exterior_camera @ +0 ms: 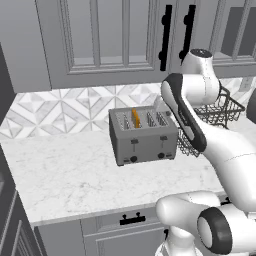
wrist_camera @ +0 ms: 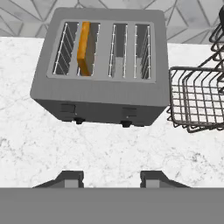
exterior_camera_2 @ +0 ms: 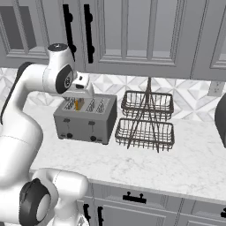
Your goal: Start the toaster. Once the lever pops up, take the bread to the plate on the dining counter.
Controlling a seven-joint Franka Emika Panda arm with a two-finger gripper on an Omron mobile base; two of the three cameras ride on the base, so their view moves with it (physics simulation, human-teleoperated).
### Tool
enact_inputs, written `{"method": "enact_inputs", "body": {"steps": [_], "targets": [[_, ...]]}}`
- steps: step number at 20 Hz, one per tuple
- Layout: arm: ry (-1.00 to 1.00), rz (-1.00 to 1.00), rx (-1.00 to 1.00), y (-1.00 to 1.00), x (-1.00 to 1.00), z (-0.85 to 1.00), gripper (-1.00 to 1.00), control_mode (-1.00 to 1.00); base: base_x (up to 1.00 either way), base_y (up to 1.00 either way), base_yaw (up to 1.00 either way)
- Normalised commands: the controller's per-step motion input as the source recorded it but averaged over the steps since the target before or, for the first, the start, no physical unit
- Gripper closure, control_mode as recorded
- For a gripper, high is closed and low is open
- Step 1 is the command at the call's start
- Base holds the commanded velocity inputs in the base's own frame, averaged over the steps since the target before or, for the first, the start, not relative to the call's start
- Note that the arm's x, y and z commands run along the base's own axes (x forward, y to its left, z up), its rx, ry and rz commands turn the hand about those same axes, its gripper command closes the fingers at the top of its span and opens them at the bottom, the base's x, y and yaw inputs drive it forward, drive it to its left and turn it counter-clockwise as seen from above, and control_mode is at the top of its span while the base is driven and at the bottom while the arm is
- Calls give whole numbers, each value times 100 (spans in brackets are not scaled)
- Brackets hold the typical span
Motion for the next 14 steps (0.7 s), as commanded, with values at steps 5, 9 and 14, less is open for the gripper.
{"method": "enact_inputs", "body": {"steps": [5, 9, 14], "targets": [[-10, -5, 0, 51, 0, -1, -100, -100, 0, 0, 0], [-1, -7, 0, 83, 0, -19, -100, -100, 0, 0, 0], [0, -7, 0, 75, 0, -38, 100, -100, 0, 0, 0]]}}
